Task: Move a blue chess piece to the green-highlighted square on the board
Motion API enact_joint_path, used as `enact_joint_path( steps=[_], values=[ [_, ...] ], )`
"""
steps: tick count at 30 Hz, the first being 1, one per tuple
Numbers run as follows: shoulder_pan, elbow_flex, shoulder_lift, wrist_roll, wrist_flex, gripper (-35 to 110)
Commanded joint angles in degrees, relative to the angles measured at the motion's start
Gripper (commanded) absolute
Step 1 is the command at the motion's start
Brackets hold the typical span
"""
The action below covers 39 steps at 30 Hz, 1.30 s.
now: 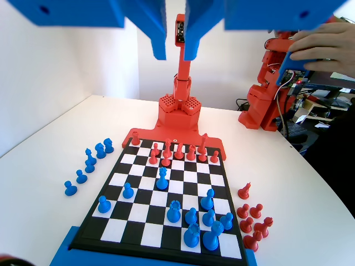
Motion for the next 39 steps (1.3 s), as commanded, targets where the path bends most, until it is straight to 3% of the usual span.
enact_joint_path(
  steps=[1, 39],
  values=[
    [1.23, 0.26, 1.32, -0.44, -0.70, 1],
    [-0.62, -2.29, -0.09, -4.04, -0.97, 1]
  ],
)
